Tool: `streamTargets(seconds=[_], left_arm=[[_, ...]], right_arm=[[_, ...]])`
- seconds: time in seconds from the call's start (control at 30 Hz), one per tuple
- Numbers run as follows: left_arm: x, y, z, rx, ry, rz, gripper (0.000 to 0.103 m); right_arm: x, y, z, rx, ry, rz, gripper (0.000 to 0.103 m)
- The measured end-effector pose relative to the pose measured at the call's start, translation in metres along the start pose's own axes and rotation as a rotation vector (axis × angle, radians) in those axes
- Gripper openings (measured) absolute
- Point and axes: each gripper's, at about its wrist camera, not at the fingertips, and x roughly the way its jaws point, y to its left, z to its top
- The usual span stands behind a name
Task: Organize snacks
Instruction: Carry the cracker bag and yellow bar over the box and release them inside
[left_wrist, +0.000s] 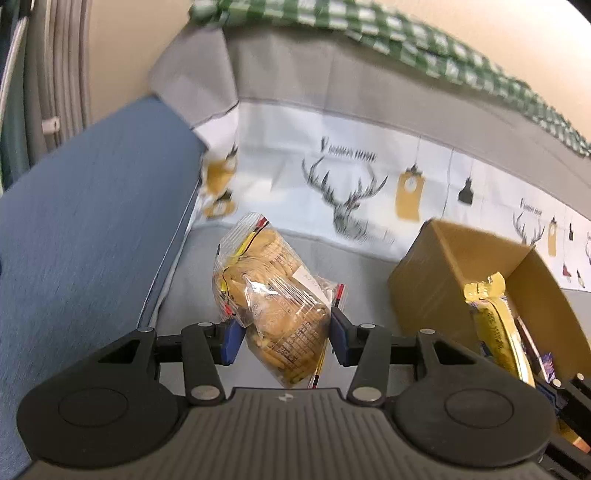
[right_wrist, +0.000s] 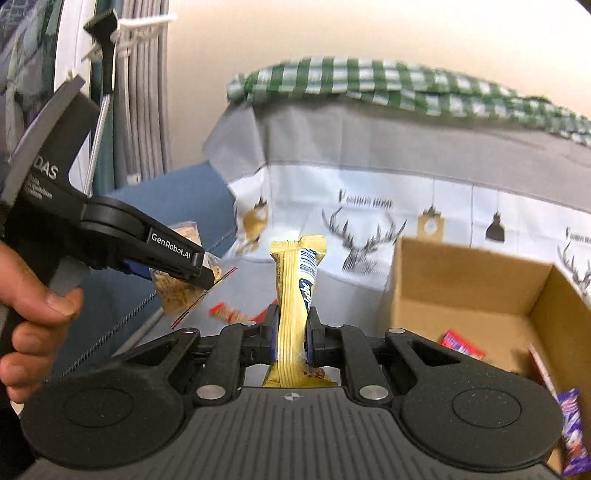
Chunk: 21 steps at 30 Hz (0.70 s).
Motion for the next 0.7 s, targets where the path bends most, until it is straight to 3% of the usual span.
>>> streamTargets(seconds=[0.4, 0.7], left_arm=[[-0.003, -0.081, 0.006, 0.074, -0.143, -0.17, 0.053], [-0.007, -0.136, 0.0, 0.181, -0.205, -0.297, 0.053]], right_arm=[[-0.033, -0.073, 0.02, 0.111, -0.073, -0.068, 0.014], [-0.058, -0.138, 0.015, 0.191, -0.106, -0.193, 0.014]])
